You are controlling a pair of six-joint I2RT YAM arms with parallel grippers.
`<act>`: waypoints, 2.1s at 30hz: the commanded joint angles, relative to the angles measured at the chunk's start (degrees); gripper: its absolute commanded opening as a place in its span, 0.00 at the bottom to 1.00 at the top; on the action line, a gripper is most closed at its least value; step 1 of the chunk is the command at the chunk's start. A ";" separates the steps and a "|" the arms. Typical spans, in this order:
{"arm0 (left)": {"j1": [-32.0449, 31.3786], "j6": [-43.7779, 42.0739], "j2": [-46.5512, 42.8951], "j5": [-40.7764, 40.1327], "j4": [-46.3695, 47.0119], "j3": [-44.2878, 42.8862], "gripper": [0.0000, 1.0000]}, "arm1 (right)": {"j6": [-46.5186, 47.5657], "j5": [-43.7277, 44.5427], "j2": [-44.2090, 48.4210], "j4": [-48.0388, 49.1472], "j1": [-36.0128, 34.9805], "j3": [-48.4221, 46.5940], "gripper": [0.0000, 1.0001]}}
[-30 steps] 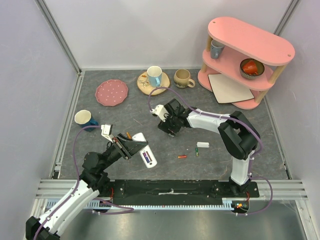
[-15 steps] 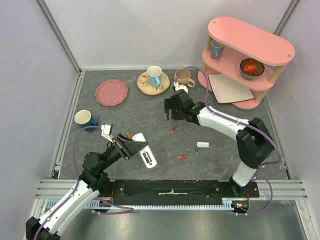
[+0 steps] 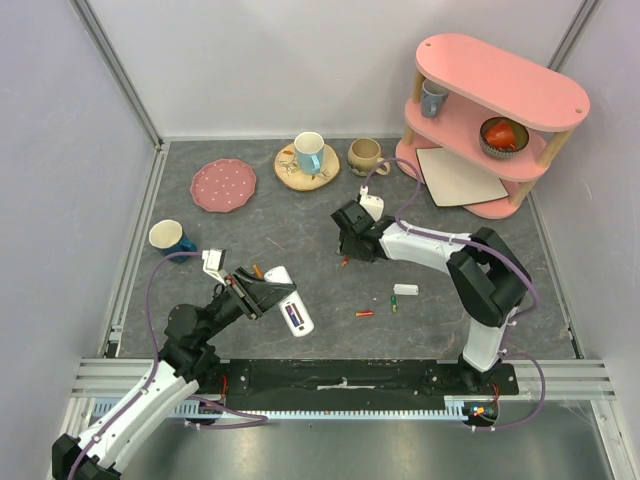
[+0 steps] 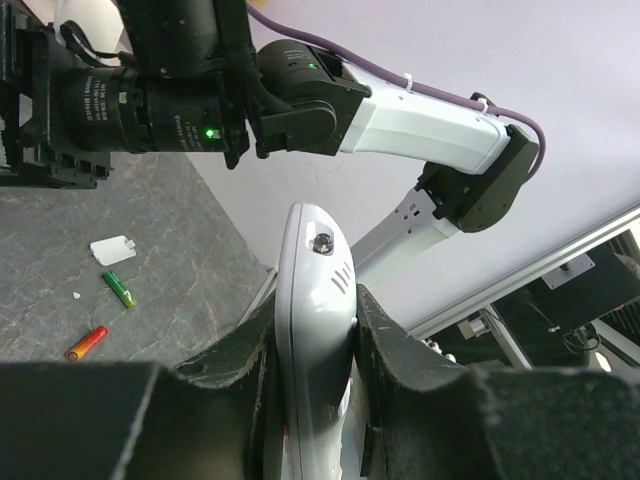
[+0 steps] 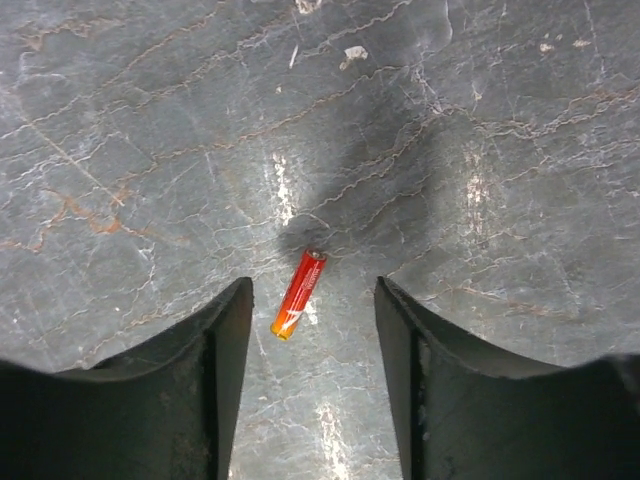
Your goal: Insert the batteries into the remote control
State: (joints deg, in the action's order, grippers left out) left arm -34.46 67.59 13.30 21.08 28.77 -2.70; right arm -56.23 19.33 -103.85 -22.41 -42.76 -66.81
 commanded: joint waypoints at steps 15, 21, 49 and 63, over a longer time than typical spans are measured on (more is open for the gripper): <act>0.36 0.00 -1.61 0.63 1.02 6.21 0.02 | -1.69 3.43 -6.18 -3.16 -1.18 -5.80 0.49; 0.36 0.26 -1.79 0.45 1.02 6.57 0.02 | -1.96 3.69 -6.27 -3.16 -1.18 -4.56 0.44; 0.18 0.08 19.29 0.80 15.77 2.88 0.02 | 31.06 -5.80 25.86 -0.44 -4.95 3.52 0.00; 0.27 6.06 37.41 -4.64 30.29 -0.99 0.02 | 28.73 -13.62 42.50 10.63 -12.25 11.35 0.00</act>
State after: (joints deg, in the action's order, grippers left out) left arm -34.46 70.67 49.76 19.33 52.10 -2.61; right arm -26.06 10.35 -63.53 -16.53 -53.43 -53.82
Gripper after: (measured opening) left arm 0.333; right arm 0.022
